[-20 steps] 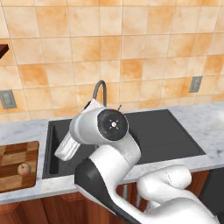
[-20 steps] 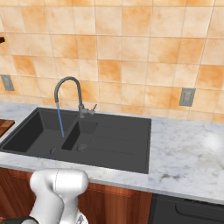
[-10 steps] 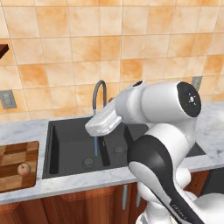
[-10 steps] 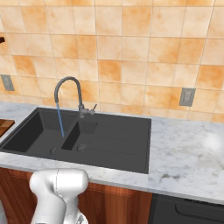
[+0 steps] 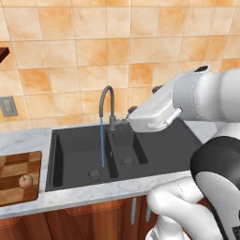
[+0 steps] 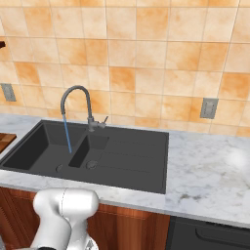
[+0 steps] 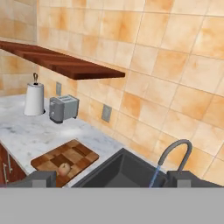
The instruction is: Pick the peach from the sink and place it on the cutting board to airdry. Then turn off the sink faucet.
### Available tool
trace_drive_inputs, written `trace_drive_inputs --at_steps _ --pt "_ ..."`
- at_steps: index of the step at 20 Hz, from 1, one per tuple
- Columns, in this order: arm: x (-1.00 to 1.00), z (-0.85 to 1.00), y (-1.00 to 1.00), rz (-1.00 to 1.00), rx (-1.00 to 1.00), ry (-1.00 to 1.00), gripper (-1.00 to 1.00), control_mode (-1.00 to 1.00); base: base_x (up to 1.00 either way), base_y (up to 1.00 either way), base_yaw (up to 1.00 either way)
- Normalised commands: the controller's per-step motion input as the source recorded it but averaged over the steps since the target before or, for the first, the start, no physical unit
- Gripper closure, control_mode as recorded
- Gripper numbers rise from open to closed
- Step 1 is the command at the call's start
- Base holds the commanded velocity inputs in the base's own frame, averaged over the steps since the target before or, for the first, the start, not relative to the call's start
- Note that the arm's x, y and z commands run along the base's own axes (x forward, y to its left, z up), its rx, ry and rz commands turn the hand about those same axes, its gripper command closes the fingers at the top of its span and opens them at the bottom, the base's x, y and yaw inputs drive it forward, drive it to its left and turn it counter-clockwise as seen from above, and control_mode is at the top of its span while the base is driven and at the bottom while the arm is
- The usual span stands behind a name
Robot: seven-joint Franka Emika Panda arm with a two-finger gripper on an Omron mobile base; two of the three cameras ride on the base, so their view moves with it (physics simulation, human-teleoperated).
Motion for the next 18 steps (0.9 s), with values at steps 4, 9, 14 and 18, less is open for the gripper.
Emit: trace_drive_inputs --at_steps 4,9,14,18 --pt "-0.54 0.33 -0.90 -0.04 0.06 -0.03 -1.00 -1.00 0.00 0.00 0.00" --pt "-0.41 0.16 -0.92 -0.02 0.08 -0.02 -1.00 -1.00 0.00 0.00 0.00" --pt "-0.15 -0.11 -0.73 0.00 0.07 0.00 -1.00 -1.00 0.00 0.00 0.00" --pt "-0.16 -0.37 -0.38 0.00 0.03 -0.03 -1.00 -1.00 0.00 0.00 0.00"
